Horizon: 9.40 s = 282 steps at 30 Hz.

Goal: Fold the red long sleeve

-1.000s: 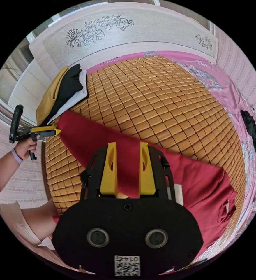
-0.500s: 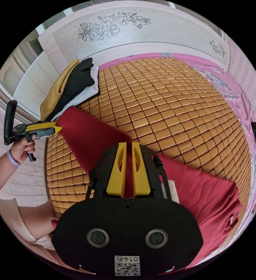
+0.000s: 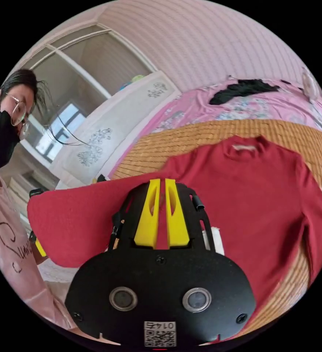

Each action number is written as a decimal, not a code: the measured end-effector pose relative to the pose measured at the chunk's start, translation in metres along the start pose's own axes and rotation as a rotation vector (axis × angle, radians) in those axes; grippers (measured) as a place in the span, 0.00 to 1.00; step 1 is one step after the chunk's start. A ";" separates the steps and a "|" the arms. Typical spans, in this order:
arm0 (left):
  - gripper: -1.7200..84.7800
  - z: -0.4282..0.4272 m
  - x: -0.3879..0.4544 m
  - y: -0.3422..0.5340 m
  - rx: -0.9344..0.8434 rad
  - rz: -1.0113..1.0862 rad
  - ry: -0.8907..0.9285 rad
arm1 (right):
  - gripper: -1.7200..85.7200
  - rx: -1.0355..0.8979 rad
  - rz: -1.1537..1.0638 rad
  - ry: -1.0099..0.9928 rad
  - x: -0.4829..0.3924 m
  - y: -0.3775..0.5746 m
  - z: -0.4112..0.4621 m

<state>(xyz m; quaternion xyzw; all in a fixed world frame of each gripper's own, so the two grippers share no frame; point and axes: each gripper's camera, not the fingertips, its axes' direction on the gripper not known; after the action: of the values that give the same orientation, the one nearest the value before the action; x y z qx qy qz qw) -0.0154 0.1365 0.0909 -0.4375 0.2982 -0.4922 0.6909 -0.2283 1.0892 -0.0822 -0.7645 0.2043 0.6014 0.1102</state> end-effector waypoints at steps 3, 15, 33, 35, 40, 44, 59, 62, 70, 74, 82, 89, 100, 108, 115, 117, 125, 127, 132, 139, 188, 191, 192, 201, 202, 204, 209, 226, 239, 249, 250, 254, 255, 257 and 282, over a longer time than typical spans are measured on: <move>0.04 0.098 0.005 -0.005 -0.237 0.037 0.066 | 0.05 -0.142 0.226 0.254 0.058 0.057 -0.060; 0.12 0.238 -0.019 0.008 -0.653 -0.053 -0.267 | 0.13 -0.243 0.340 0.238 0.084 0.135 -0.098; 0.01 0.305 0.034 -0.044 -0.718 0.289 -0.370 | 0.02 -0.215 0.235 0.259 0.032 0.099 -0.179; 0.01 0.284 0.057 -0.060 -0.595 0.352 -0.237 | 0.03 -0.206 0.235 0.297 0.022 0.093 -0.205; 0.06 0.270 0.068 -0.070 -0.480 0.340 -0.052 | 0.04 -0.415 0.277 0.389 0.040 0.109 -0.214; 0.08 0.248 0.035 -0.070 -0.492 0.239 -0.205 | 0.06 -0.463 0.161 0.391 0.042 0.086 -0.183; 0.08 0.198 -0.052 -0.111 -0.390 0.160 -0.900 | 0.09 -0.330 -0.199 0.130 0.029 -0.180 0.066; 0.04 0.201 -0.072 -0.112 -0.459 0.011 -0.844 | 0.06 -0.417 -0.237 0.041 0.014 -0.201 0.077; 0.01 0.137 -0.083 -0.126 -0.228 -0.192 -0.737 | 0.08 -0.553 -0.427 0.227 -0.028 -0.237 0.133; 0.01 0.148 -0.114 -0.122 -0.393 -0.297 -0.894 | 0.10 -0.539 -0.389 0.266 -0.018 -0.227 0.157; 0.01 0.147 -0.077 -0.141 -0.223 -0.206 -0.783 | 0.08 -0.223 -0.397 0.434 -0.020 -0.152 0.027; 0.01 0.239 -0.035 -0.122 -0.449 -0.183 -0.486 | 0.04 -0.638 0.009 0.677 0.002 0.039 -0.053; 0.01 0.334 0.009 -0.086 -1.014 -0.041 -0.528 | 0.01 -0.823 0.295 0.507 0.033 0.122 -0.105; 0.01 0.386 0.008 -0.106 -1.174 0.062 -0.451 | 0.01 -0.833 0.188 0.458 0.045 0.124 -0.121; 0.01 0.415 0.043 -0.101 -1.162 0.289 -0.576 | 0.01 -0.809 0.174 0.463 0.056 0.132 -0.143; 0.01 0.423 0.045 -0.103 -1.175 0.295 -0.596 | 0.01 -0.807 0.152 0.476 0.056 0.134 -0.147; 0.01 0.440 0.050 -0.112 -1.220 0.316 -0.561 | 0.01 -0.636 0.271 0.452 0.071 0.159 -0.196; 0.01 0.440 0.052 -0.121 -1.235 0.312 -0.548 | 0.01 -0.497 0.375 0.333 0.086 0.176 -0.228; 0.01 0.426 0.054 -0.187 -1.079 0.109 -0.472 | 0.03 -0.220 0.540 0.228 0.129 0.203 -0.314; 0.02 0.512 0.058 -0.288 -0.923 0.403 -0.339 | 0.17 0.190 0.757 0.847 0.211 0.233 -0.438; 0.08 0.080 -0.098 -0.099 -0.228 -0.361 -0.664 | 0.12 -0.339 -0.351 -0.021 -0.032 0.100 -0.209; 0.11 0.081 -0.123 -0.128 -0.147 -0.253 -0.650 | 0.16 -0.115 -0.212 0.245 0.027 0.053 -0.220; 0.11 0.082 -0.131 -0.136 -0.140 -0.230 -0.647 | 0.18 -0.064 -0.152 0.322 0.051 0.033 -0.219; 0.12 0.131 -0.265 -0.261 -0.151 -0.273 -0.668 | 0.08 -0.159 0.276 0.301 0.181 -0.059 -0.178; 0.09 0.136 -0.279 -0.265 -0.210 -0.299 -0.608 | 0.07 -0.140 0.242 0.317 0.182 -0.064 -0.187; 0.07 0.134 -0.294 -0.268 -0.267 -0.353 -0.560 | 0.06 -0.092 0.170 0.282 0.181 -0.068 -0.205; 0.06 0.086 -0.248 -0.272 -0.164 -0.178 -0.477 | 0.06 0.074 0.058 0.084 0.165 -0.047 -0.274; 0.08 0.026 -0.043 0.043 -0.491 -0.449 -0.523 | 0.19 -0.281 0.367 0.424 0.094 0.263 -0.321; 0.09 0.140 0.009 0.094 -0.508 -0.083 -0.832 | 0.09 -0.250 0.258 0.483 0.089 0.279 -0.241; 0.08 0.084 0.083 0.156 -0.326 -0.093 -0.928 | 0.08 -0.223 0.127 0.322 0.015 0.325 -0.227; 0.08 0.075 0.091 0.164 -0.319 -0.121 -0.936 | 0.08 -0.259 0.097 0.346 0.003 0.333 -0.218; 0.02 0.022 0.137 0.198 -0.118 -0.224 -0.994 | 0.05 -0.242 0.055 0.461 -0.025 0.352 -0.207; 0.02 0.016 0.144 0.204 -0.098 -0.224 -0.991 | 0.04 -0.184 0.025 0.475 -0.035 0.355 -0.210; 0.01 0.000 0.169 0.223 -0.064 -0.201 -0.989 | 0.03 -0.125 -0.031 0.455 -0.049 0.356 -0.211; 0.01 0.231 0.184 0.207 -0.514 0.307 -0.735 | 0.01 -0.705 -0.733 0.545 -0.171 0.141 0.163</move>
<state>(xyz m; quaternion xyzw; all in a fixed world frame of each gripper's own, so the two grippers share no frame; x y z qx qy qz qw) 0.3282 0.0628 0.0099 -0.6904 0.2075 -0.1072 0.6847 -0.4664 1.0618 0.0522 -0.9033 -0.2654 0.3370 -0.0066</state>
